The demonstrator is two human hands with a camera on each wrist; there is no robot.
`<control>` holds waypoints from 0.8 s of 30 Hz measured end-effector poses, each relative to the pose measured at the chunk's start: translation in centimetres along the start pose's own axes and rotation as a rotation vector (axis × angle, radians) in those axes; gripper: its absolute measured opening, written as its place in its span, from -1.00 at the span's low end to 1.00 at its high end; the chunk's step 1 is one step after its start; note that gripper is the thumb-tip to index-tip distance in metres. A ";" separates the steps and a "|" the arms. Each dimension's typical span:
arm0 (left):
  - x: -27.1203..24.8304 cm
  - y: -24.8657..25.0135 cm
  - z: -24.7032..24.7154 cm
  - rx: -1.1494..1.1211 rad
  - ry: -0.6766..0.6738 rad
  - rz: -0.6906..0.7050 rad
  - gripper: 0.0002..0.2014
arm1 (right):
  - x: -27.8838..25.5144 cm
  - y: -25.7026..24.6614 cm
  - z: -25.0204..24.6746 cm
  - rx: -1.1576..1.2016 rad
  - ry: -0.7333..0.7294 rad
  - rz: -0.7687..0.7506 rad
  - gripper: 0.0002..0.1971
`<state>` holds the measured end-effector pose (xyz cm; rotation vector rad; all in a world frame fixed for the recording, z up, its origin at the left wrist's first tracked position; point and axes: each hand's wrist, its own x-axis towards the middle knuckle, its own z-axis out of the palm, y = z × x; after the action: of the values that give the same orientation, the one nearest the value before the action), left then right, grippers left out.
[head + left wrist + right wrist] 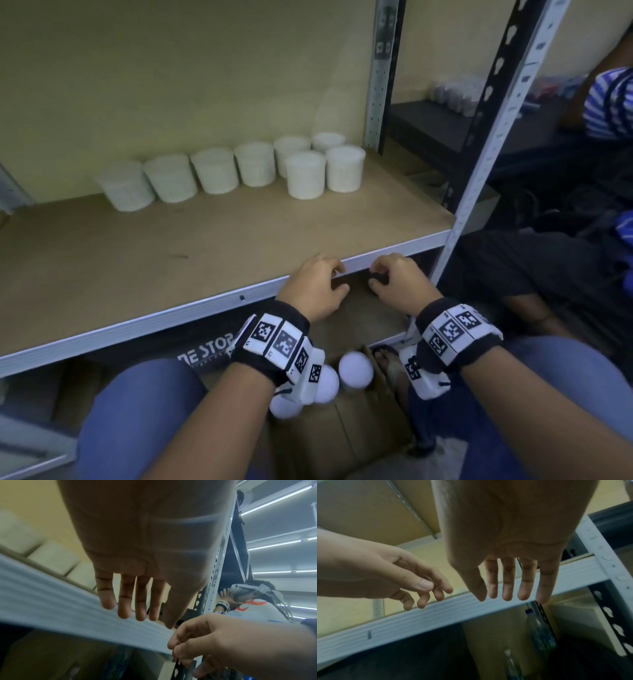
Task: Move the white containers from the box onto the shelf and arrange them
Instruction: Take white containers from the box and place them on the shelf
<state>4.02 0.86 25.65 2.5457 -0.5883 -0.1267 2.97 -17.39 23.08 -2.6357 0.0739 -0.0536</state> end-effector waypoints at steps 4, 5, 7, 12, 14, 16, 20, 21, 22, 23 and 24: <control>-0.6 -2.3 4.7 -0.011 -0.154 -0.083 -0.66 | -1.1 2.3 3.9 -0.008 -0.144 0.090 -0.75; -0.6 -3.1 6.0 -0.013 -0.195 -0.108 -0.65 | -1.2 2.9 5.0 -0.022 -0.182 0.108 -0.73; -0.4 -4.6 8.6 -0.029 -0.259 -0.156 -0.63 | -1.4 4.1 7.2 -0.056 -0.260 0.147 -0.68; -0.2 -8.3 14.8 -0.044 -0.390 -0.287 -0.68 | -1.6 6.1 12.8 -0.138 -0.473 0.211 -0.63; -0.3 -9.7 17.0 -0.035 -0.436 -0.327 -0.69 | -1.4 6.6 14.6 -0.174 -0.532 0.197 -0.58; -0.4 -10.9 19.1 -0.008 -0.486 -0.362 -0.61 | -1.3 7.5 16.4 -0.213 -0.555 0.199 -0.50; -0.5 -12.5 22.6 0.050 -0.572 -0.404 -0.50 | -2.1 9.5 20.0 -0.418 -0.585 0.170 -0.33; -0.6 -12.7 23.4 0.066 -0.587 -0.409 -0.47 | -2.4 10.1 20.8 -0.457 -0.595 0.168 -0.31; -0.7 -12.9 24.2 0.083 -0.597 -0.420 -0.44 | -2.6 10.4 21.4 -0.466 -0.615 0.175 -0.31; -0.7 -13.2 25.0 0.100 -0.602 -0.430 -0.40 | -2.7 10.9 22.1 -0.459 -0.634 0.183 -0.32; -0.6 -13.5 25.9 0.119 -0.603 -0.436 -0.37 | -2.7 11.4 22.9 -0.456 -0.643 0.195 -0.31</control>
<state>3.41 -0.61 -3.47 2.7026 -0.2376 -1.0651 0.98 -16.20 -2.52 -2.9316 0.1330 0.9720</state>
